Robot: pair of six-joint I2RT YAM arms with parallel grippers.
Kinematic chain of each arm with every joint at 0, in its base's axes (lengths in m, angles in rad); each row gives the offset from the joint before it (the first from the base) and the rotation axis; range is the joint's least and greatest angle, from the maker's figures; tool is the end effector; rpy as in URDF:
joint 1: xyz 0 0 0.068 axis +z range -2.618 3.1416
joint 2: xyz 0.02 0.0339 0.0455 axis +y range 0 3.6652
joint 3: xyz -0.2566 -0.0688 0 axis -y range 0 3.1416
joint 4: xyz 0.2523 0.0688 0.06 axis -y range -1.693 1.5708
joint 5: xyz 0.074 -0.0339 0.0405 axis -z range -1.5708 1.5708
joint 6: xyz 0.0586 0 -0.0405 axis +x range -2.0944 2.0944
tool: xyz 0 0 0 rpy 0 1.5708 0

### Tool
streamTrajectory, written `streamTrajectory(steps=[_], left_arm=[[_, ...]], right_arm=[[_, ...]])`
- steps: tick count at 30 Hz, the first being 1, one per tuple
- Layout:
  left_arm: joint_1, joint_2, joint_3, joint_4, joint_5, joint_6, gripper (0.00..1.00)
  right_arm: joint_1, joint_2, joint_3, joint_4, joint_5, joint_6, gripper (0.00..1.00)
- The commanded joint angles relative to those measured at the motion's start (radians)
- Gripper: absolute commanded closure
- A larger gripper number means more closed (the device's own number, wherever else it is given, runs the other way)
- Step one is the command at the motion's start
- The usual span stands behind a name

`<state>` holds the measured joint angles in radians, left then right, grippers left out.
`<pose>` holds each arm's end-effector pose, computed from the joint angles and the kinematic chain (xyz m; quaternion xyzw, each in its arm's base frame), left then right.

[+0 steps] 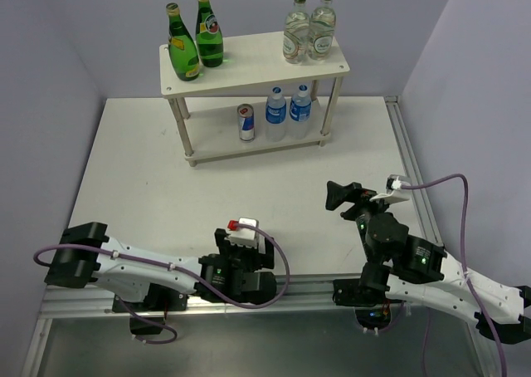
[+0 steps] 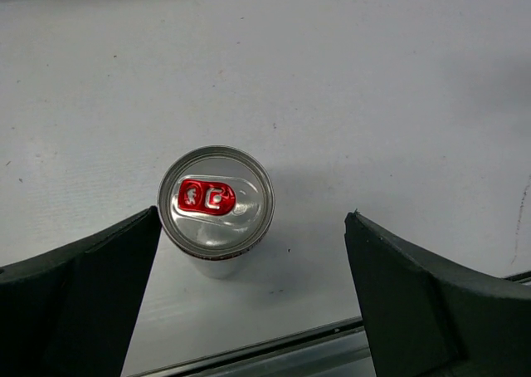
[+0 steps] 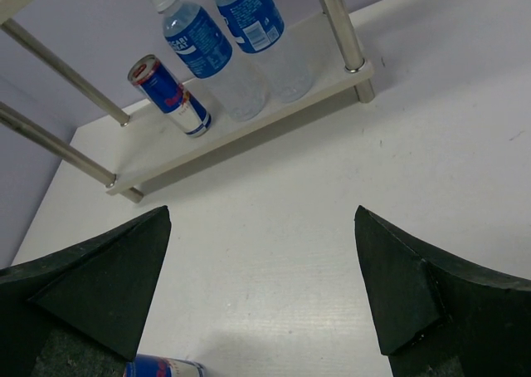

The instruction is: Place and organize the beverage onto the shelf

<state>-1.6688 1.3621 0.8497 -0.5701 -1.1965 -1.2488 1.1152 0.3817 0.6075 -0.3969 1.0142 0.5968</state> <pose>0.0288 -0.2650 0.2089 0.0340 0.8126 -0.1374 0.5654 0.0965 0.0839 0.3062 0.1310 0.7265 0.1817 0.6496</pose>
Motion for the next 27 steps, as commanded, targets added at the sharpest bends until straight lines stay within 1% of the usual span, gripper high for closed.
streamTrajectory(steps=[1,2,3,6,13,14,16,17,19,21,22,23,24,25,27], left_arm=[[0.035,0.022,-0.029,0.162,0.026,0.089,0.01],[0.046,0.023,-0.056,0.205,0.053,0.119,0.01],[0.056,0.031,-0.07,0.301,0.066,0.18,0.01],[0.119,0.057,-0.107,0.406,0.09,0.244,0.01],[0.202,0.097,-0.149,0.499,0.089,0.275,0.01],[0.21,0.094,-0.161,0.51,0.089,0.276,0.02],[0.231,0.094,-0.172,0.527,0.089,0.282,0.08],[0.237,0.092,-0.172,0.527,0.087,0.288,0.22],[0.251,0.095,-0.164,0.51,0.08,0.279,0.33],[0.265,0.097,-0.153,0.5,0.075,0.296,0.62],[0.268,0.095,-0.143,0.492,0.061,0.296,0.9],[0.271,0.094,-0.135,0.481,0.055,0.304,0.96],[0.279,0.088,-0.129,0.475,0.052,0.308,0.99],[0.285,0.083,-0.114,0.469,0.051,0.316,1.0],[0.317,0.059,-0.103,0.484,0.057,0.379,1.0]], right_arm=[[0.006,-0.007,-0.006,0.024,0.007,-0.002,0.02],[0.006,-0.007,-0.005,0.023,0.009,-0.002,0.02],[0.006,-0.007,-0.006,0.021,0.011,-0.002,0.02],[0.008,-0.012,-0.005,0.024,0.015,-0.002,0.02],[0.006,-0.006,-0.008,0.018,0.023,0.003,0.02],[0.006,-0.004,-0.008,0.018,0.024,0.003,0.02],[0.006,-0.001,-0.009,0.02,0.027,0.003,0.02],[0.006,0.0,-0.011,0.02,0.027,0.004,0.02],[0.006,0.003,-0.011,0.02,0.034,0.004,0.02],[0.006,0.002,-0.012,0.024,0.037,0.003,0.02],[0.006,0.002,-0.012,0.024,0.037,0.001,0.02],[0.006,0.002,-0.012,0.029,0.038,0.0,0.02],[0.006,0.003,-0.012,0.029,0.04,0.0,0.02],[0.006,0.005,-0.012,0.029,0.04,0.0,0.02],[0.006,0.005,-0.014,0.032,0.04,-0.002,0.02]])
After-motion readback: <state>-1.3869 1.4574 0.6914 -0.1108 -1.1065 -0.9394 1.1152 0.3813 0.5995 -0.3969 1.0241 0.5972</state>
